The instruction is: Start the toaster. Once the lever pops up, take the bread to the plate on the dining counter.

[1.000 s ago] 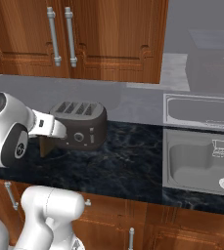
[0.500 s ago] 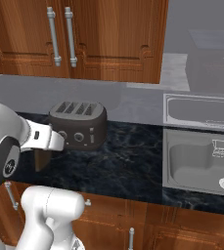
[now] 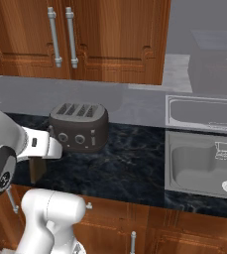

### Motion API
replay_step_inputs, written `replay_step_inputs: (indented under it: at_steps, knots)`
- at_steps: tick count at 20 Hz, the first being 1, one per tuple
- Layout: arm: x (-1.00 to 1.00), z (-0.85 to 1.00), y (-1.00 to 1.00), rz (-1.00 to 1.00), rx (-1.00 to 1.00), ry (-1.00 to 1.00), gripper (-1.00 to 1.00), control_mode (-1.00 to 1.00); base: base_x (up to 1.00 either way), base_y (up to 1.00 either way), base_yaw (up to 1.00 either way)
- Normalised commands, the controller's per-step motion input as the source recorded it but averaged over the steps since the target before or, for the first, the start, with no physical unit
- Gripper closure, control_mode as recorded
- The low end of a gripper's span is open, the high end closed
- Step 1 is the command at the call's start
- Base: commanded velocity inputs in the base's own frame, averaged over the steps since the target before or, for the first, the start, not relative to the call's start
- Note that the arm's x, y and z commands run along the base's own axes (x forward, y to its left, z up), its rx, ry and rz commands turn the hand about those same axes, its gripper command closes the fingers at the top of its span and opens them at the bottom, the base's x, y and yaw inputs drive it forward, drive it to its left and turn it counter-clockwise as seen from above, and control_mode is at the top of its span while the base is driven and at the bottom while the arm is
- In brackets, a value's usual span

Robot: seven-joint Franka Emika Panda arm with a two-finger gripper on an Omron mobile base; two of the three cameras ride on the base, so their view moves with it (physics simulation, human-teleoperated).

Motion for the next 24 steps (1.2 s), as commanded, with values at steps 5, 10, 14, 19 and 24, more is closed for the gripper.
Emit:
replay_step_inputs:
  at_steps: [5,10,14,19,24]
  knots:
    - [0.32,0.04,0.12,-0.06,0.0,0.01,1.0,-1.0,0.0,0.0,0.0]
    - [0.24,0.07,0.01,-0.12,0.0,0.03,1.0,-1.0,0.0,0.0,0.0]
    - [0.06,0.01,0.0,-0.14,0.0,0.03,1.0,-1.0,0.0,0.0,0.0]
    - [0.0,0.0,0.0,-0.02,0.0,0.03,1.0,-1.0,0.0,0.0,0.0]
    - [0.0,0.0,0.0,0.0,0.0,0.0,1.0,-1.0,0.0,0.0,0.0]
